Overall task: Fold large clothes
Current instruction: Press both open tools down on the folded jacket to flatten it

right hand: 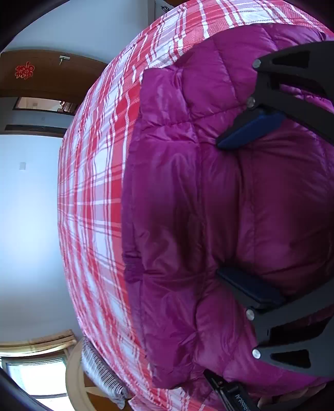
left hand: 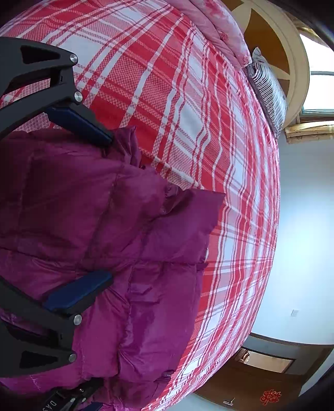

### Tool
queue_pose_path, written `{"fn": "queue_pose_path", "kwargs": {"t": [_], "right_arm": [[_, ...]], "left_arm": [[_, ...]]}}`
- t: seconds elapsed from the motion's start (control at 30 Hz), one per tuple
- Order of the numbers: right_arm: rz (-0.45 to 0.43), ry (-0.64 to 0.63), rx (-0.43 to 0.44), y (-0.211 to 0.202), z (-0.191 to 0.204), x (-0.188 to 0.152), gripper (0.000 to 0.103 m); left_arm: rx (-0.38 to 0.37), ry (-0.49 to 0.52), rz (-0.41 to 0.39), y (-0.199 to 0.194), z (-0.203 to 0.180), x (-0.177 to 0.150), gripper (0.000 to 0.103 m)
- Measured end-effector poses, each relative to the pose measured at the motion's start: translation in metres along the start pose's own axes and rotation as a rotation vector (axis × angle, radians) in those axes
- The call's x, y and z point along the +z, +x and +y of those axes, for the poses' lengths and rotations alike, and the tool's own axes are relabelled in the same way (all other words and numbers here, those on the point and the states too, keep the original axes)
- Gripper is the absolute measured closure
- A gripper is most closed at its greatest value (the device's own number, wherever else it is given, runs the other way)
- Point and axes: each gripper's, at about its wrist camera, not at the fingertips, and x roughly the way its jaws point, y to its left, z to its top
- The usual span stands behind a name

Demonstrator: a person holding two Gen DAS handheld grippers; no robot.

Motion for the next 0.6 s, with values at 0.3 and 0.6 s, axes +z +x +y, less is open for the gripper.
{"fn": "queue_pose_path", "kwargs": {"t": [0.3,0.6], "right_arm": [[0.011,-0.016,-0.016,0.0042,0.0028,-0.0013,0.004],[0.024,-0.03,-0.038,0.0082,0.0054,-0.0003,0.002]], "left_arm": [[0.009,0.006,0.006,0.0033,-0.0014,-0.0005,0.002],[0.012,0.007,0.008,0.0034,-0.0021,-0.0004,0.002]]}}
